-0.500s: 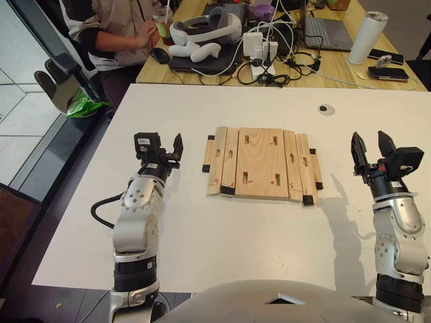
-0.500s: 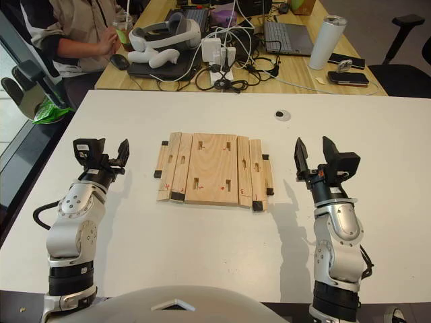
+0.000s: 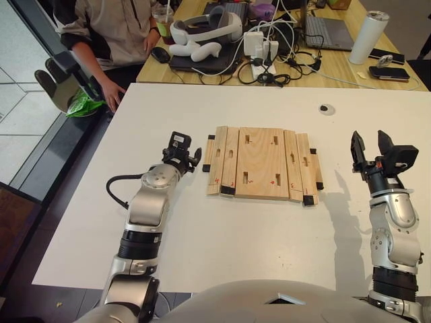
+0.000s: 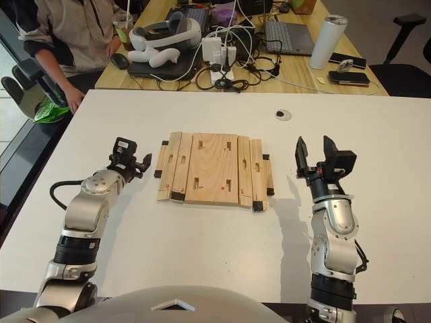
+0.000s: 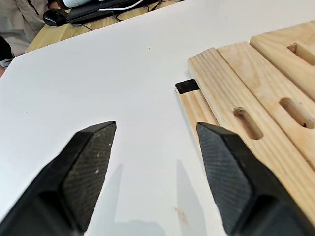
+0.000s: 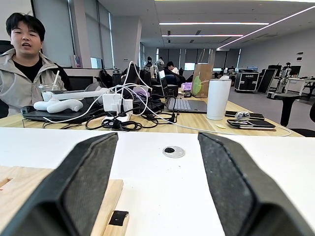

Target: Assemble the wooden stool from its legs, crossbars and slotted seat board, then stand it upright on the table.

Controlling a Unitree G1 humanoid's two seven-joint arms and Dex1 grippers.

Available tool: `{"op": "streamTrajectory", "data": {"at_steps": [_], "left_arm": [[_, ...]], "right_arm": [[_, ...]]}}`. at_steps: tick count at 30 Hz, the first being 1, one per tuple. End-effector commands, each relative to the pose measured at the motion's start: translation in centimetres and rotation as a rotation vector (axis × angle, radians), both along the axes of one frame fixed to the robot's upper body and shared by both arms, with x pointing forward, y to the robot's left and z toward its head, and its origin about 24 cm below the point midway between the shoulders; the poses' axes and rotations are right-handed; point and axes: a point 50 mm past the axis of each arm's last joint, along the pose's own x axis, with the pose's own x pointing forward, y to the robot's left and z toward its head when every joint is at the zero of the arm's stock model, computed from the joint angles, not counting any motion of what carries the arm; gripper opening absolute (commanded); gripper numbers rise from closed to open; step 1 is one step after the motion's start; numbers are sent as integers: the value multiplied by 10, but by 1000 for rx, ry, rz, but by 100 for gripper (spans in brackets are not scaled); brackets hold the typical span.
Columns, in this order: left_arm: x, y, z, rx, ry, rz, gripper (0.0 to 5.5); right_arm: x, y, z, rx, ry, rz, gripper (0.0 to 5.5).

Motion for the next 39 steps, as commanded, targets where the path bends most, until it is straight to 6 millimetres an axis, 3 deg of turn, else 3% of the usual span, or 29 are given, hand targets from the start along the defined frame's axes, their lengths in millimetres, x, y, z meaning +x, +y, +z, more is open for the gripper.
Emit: {"op": "streamTrajectory", "data": {"at_steps": [1,10,23,25,28,30,36,39], "left_arm": [[8,-4,0,83,66,-66,303],[6,-8,-7,129,185,-159,303],[0,37,-10,315,227,-133,303],[3,35,-3,253,194,-99,303],[9,24,9,-62,180,-27,303],[9,27,8,-165,194,10,303],[-1,54,-11,-206,285,85,303],[-2,57,-16,-230,301,103,303]], "right_arm": [[2,-1,2,-14,-13,-18,306],[3,-4,1,7,-14,-46,306],[4,-5,1,-2,-9,-46,306],[4,-5,1,-5,-6,-44,306],[5,-6,1,-7,-1,-44,306],[6,-7,2,-6,-1,-45,306],[6,-9,2,10,5,-53,306],[8,-11,3,48,6,-77,306]]}}
